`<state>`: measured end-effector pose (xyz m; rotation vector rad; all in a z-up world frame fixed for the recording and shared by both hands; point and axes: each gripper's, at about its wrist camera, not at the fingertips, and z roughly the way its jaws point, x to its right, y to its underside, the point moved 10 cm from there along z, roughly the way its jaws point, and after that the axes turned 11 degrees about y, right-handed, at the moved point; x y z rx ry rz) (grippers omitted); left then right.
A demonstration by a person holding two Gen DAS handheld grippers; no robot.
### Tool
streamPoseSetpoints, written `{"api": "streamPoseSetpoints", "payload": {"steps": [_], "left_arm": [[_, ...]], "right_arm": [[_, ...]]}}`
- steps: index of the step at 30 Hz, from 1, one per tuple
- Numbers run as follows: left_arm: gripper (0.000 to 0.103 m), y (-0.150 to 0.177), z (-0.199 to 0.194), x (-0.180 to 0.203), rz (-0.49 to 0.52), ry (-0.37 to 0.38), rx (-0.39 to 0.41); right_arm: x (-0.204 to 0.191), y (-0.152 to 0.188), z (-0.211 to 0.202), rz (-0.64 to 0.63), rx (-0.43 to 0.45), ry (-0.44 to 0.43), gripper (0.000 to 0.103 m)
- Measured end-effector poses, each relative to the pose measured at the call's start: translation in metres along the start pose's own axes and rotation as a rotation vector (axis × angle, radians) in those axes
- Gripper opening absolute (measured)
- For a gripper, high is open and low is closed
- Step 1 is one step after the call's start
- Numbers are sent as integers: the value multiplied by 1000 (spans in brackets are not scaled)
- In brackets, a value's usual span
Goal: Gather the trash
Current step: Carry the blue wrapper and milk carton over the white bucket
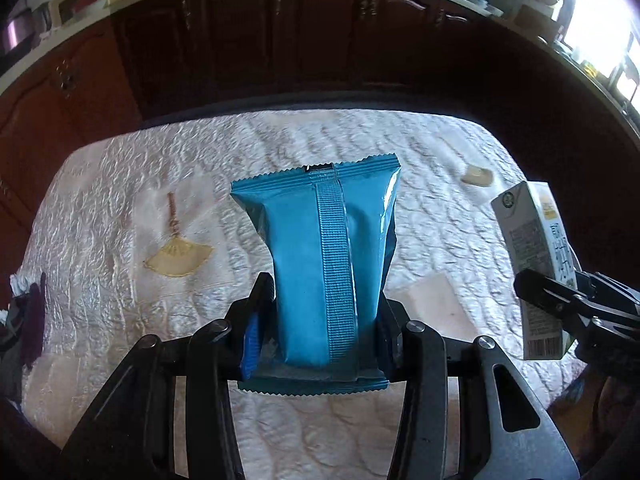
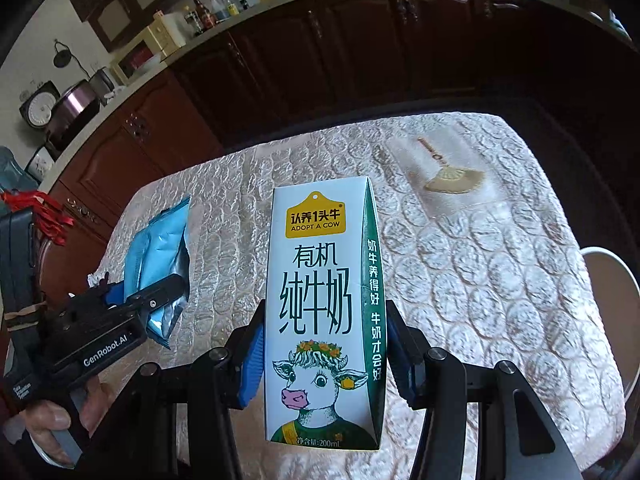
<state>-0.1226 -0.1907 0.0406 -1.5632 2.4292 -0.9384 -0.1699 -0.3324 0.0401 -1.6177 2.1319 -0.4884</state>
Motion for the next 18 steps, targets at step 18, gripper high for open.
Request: {"api": "streamPoseSetpoints", "payload": {"steps": [18], "left_arm": [[43, -15, 18, 122, 191, 85, -22]], "right_arm": [[101, 14, -52, 145, 60, 90, 51]]}}
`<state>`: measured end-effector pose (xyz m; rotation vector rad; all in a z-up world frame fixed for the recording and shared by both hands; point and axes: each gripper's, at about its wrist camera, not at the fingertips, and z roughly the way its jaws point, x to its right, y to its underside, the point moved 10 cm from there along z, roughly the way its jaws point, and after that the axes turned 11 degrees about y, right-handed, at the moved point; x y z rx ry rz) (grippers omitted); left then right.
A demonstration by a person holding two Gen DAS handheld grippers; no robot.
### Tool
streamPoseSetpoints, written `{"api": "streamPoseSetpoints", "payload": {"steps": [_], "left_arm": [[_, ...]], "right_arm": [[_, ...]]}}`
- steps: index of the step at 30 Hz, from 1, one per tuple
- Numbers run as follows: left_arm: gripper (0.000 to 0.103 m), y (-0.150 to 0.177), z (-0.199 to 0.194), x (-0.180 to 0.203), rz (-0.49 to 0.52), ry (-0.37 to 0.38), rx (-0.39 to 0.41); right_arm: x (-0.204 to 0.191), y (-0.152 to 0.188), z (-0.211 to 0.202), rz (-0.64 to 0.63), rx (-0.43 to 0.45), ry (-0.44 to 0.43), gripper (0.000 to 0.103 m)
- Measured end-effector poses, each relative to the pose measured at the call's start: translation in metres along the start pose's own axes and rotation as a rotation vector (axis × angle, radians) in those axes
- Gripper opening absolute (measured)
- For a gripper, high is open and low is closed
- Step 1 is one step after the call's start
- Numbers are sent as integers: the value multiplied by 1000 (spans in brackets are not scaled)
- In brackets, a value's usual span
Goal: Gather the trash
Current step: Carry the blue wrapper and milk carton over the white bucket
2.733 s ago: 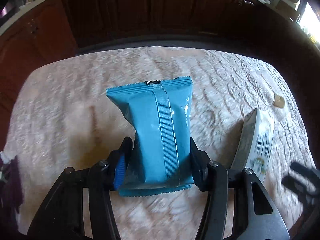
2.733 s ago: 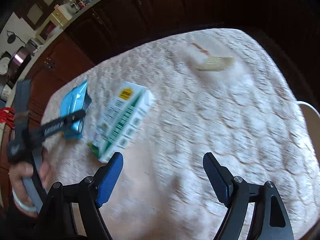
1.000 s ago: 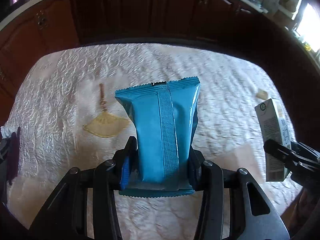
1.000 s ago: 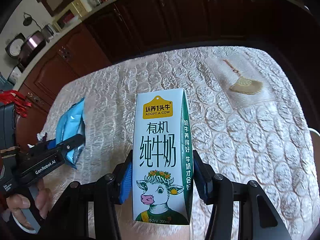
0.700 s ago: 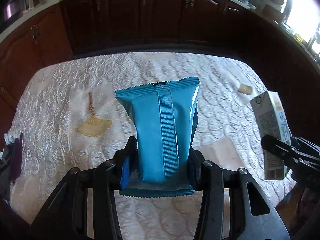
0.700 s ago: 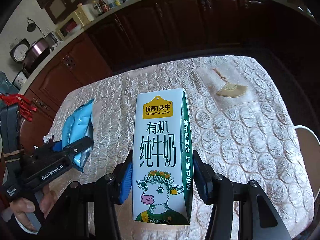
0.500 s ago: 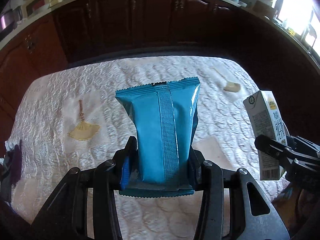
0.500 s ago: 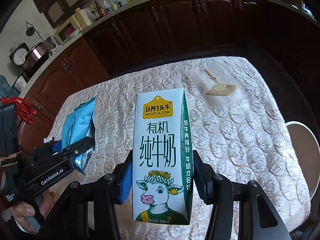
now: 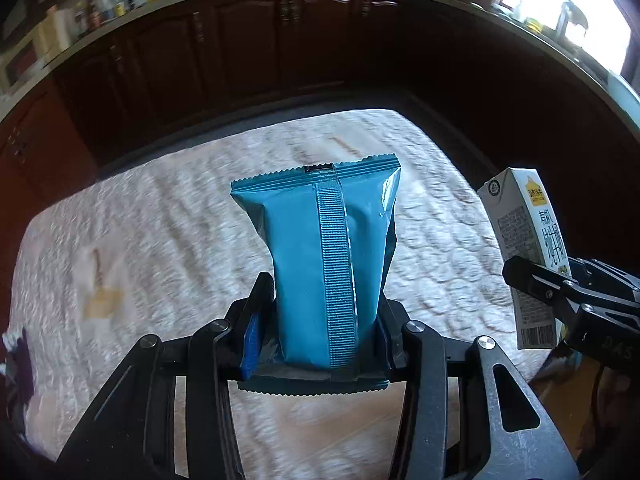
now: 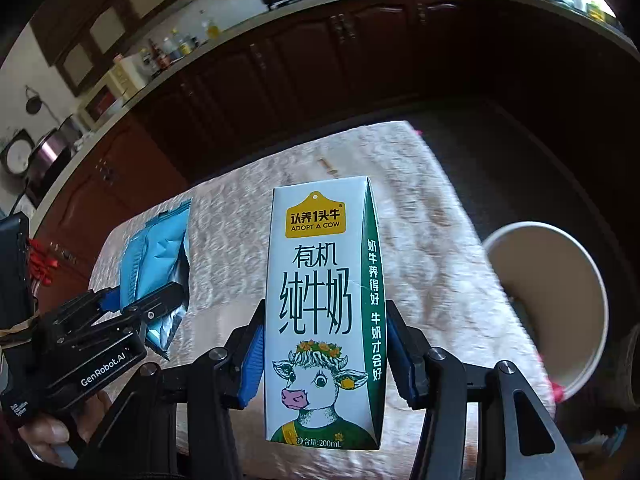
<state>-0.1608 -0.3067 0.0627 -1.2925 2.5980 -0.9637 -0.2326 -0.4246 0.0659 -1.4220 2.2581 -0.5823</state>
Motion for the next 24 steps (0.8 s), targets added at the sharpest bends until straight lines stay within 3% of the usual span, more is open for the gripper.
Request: {"api": "streamPoseSetpoints", "payload": {"steps": [15, 24], "left_arm": [[43, -31, 43, 119, 179, 95, -39], [43, -36, 67, 171, 227, 168, -77]], "right_arm": [[120, 7, -28, 174, 21, 106, 51], [181, 19, -33, 277, 12, 164, 51]]}}
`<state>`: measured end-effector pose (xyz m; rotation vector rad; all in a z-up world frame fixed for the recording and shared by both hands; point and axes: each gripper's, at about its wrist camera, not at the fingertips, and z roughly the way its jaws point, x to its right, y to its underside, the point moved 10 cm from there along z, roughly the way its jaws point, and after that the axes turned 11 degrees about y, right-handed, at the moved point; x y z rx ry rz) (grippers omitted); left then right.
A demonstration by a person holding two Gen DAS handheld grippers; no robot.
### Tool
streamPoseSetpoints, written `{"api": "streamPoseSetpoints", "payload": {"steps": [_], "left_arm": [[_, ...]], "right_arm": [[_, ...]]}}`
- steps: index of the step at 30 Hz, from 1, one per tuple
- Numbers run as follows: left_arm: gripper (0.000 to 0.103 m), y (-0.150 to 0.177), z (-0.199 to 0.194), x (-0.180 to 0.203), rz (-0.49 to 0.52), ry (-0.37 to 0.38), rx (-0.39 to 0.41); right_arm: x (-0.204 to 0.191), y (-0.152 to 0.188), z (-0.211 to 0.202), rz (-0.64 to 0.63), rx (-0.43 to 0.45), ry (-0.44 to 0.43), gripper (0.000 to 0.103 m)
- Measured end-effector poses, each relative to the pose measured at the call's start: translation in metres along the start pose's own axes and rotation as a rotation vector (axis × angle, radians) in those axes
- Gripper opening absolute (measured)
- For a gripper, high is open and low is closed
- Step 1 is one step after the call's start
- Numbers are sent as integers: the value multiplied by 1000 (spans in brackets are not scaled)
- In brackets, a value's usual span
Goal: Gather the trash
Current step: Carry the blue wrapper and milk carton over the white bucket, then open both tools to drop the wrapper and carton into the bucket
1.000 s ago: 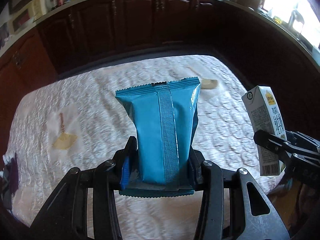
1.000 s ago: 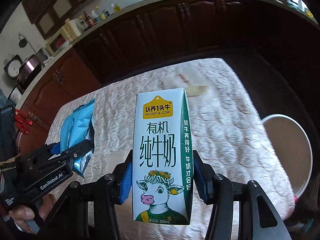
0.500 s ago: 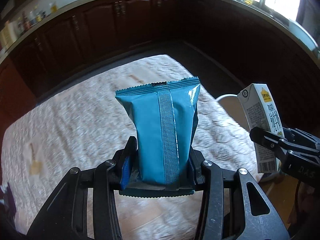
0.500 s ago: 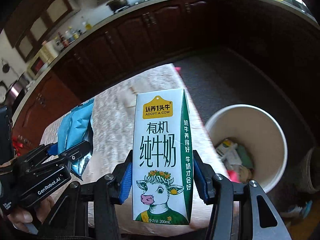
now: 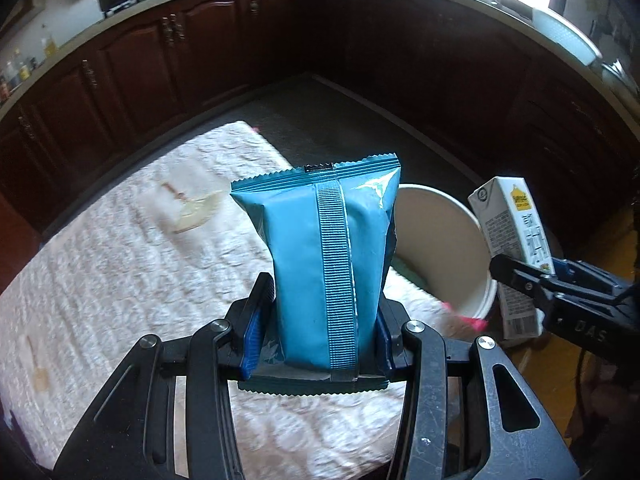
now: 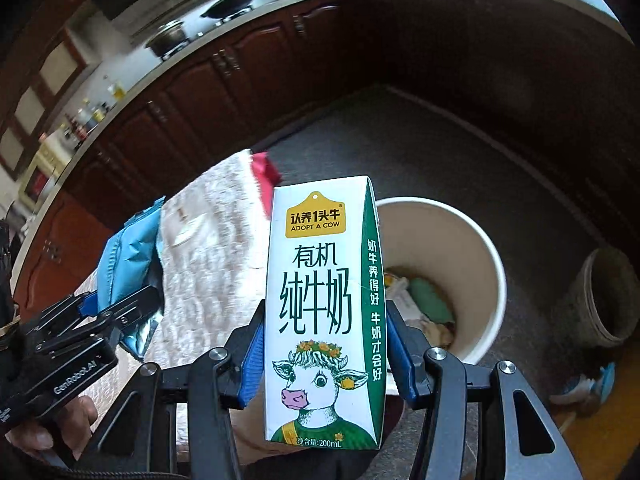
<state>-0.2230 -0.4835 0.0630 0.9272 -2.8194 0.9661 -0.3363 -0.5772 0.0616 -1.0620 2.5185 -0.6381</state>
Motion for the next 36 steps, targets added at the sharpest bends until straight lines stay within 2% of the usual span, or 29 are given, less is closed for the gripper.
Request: {"api": "streamPoseSetpoints", "payload": {"steps": [5, 10, 20, 31, 33, 34, 36], "left_arm": [[43, -8, 22, 20, 14, 57, -31], [43, -14, 47, 34, 10, 90, -66], [43, -17, 90, 52, 39, 101, -120], [44, -24, 123, 57, 16, 116, -159], [47, -22, 122, 61, 6, 126, -157], [49, -22, 122, 61, 8, 127, -156], [56, -20, 121, 60, 13, 125, -153]], "right_arm": [[31, 6, 13, 51, -31, 31, 51], [47, 10, 33, 90, -76, 44, 51], [69, 21, 70, 131, -144, 61, 51], [92, 33, 114, 227, -229, 56, 51], [94, 33, 117, 258, -235, 38, 52], [95, 33, 117, 267, -233, 38, 56], [96, 35, 114, 272, -226, 39, 57]]}}
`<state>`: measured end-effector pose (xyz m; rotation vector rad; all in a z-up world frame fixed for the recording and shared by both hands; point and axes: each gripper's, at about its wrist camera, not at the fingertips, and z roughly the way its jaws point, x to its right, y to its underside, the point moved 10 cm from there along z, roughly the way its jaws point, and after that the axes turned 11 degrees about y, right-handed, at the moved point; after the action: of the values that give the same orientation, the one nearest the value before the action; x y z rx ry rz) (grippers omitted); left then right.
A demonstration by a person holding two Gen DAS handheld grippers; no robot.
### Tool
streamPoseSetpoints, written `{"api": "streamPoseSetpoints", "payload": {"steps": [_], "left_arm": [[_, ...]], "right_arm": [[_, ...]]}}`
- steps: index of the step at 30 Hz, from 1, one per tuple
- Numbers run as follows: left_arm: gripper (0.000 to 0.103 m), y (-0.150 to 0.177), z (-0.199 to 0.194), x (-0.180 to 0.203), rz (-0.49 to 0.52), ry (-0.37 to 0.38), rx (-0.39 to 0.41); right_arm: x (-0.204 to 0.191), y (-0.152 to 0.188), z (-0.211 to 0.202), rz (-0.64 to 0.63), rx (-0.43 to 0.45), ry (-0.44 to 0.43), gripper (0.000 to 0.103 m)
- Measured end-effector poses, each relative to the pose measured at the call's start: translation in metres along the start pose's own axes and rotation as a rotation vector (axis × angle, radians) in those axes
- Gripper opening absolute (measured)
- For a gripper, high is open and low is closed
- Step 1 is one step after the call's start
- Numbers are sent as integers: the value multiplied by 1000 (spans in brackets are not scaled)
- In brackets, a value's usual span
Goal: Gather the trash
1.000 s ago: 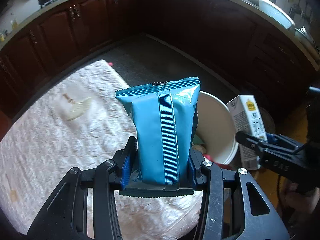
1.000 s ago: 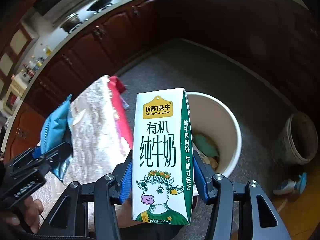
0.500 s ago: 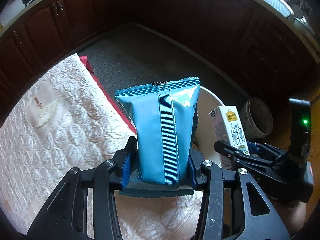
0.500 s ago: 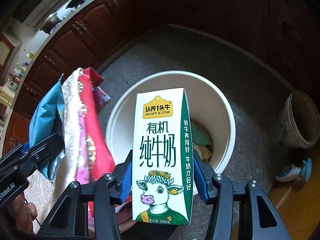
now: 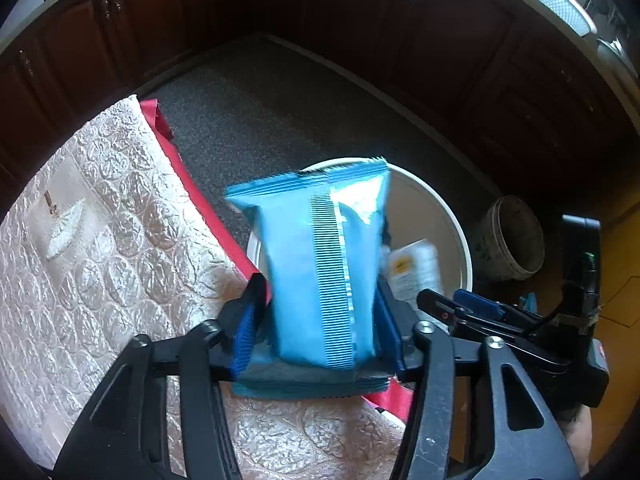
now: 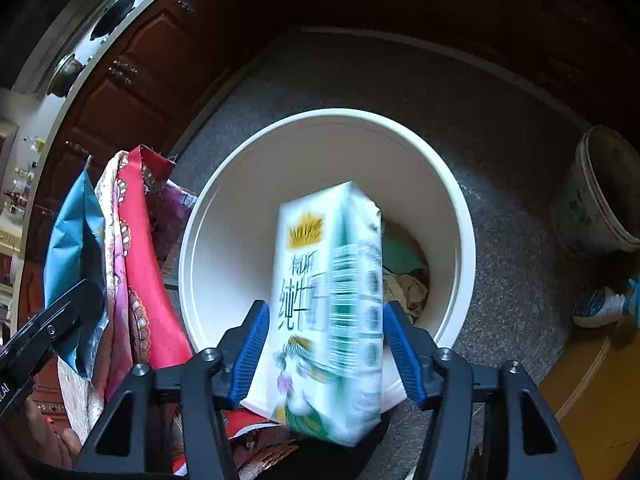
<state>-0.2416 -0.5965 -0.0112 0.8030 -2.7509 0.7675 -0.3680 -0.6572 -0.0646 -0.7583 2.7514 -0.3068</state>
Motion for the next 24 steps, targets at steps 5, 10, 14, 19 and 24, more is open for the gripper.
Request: {"api": "streamPoseSetpoints", "payload": {"steps": [5, 10, 14, 19, 24], "left_arm": [[59, 5, -2, -2, -17, 15, -3], [64, 13, -9, -3, -35, 33, 5], [65, 14, -19, -8, -43, 49, 25], [66, 12, -29, -12, -46, 55, 44], [66, 16, -43, -16, -45, 36, 72]], "right_arm": [[1, 2, -13, -3, 22, 4, 61], [-4, 6, -25, -16, 43, 6, 62], [-8, 8, -33, -22, 60, 3, 67], [-13, 10, -46, -37, 83, 2, 67], [-11, 9, -60, -28, 116, 3, 68]]}}
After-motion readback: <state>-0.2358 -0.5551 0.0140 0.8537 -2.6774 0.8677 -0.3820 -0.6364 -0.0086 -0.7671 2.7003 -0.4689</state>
